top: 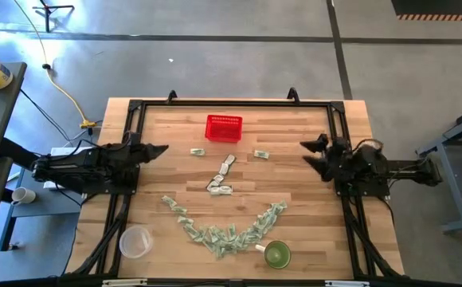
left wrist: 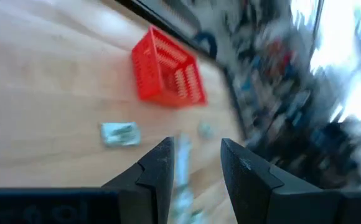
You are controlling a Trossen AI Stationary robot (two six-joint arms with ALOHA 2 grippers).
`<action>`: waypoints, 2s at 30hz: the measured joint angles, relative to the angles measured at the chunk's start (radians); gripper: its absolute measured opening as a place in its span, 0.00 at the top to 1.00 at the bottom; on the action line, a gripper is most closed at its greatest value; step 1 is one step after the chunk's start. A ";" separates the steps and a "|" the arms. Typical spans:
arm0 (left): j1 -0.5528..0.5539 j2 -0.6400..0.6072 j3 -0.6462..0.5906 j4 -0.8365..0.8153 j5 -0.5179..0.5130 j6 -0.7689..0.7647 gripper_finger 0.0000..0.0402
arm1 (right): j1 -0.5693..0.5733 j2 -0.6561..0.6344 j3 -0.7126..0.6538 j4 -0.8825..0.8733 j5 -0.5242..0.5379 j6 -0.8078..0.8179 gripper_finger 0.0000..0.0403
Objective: Pick and place items into bin
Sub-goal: Put the light green stevia packet into the red bin
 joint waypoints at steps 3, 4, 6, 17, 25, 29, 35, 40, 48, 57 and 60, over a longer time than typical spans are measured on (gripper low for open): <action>0.000 0.000 0.000 0.005 -0.092 -0.137 0.59 | -0.004 0.001 0.000 0.310 0.269 0.059 0.20; 0.000 0.000 0.000 -0.005 -0.120 -0.157 0.59 | -0.004 0.000 0.001 0.431 0.347 0.060 0.20; 0.000 0.000 0.000 -0.047 -0.171 -0.171 0.59 | -0.004 0.000 0.003 0.619 0.430 -0.019 0.20; 0.000 0.000 0.000 -0.054 -0.154 -0.201 0.59 | -0.004 0.092 0.054 0.333 0.446 0.075 0.20; 0.000 0.000 0.000 -0.003 -0.081 -0.047 0.59 | -0.021 0.470 0.273 -0.058 0.359 0.341 0.20; 0.000 0.000 0.000 -0.009 -0.005 0.067 0.59 | -0.058 0.683 0.421 -0.337 0.203 0.409 0.20; 0.000 0.000 0.000 -0.008 0.010 0.161 0.59 | -0.113 0.979 0.601 -0.799 0.183 0.275 0.20; 0.000 0.000 0.000 -0.010 0.007 0.232 0.59 | -0.158 1.172 0.656 -0.812 0.025 0.070 0.20; 0.000 0.000 0.000 -0.011 -0.061 0.303 0.59 | -0.153 1.437 0.734 -0.800 -0.070 -0.426 0.20; 0.000 0.000 0.000 -0.070 -0.048 0.301 0.59 | -0.217 1.633 0.911 -0.797 -0.168 -0.628 0.20; 0.000 0.000 0.000 -0.070 -0.062 0.300 0.59 | -0.245 1.695 0.943 -0.798 -0.171 -0.645 0.24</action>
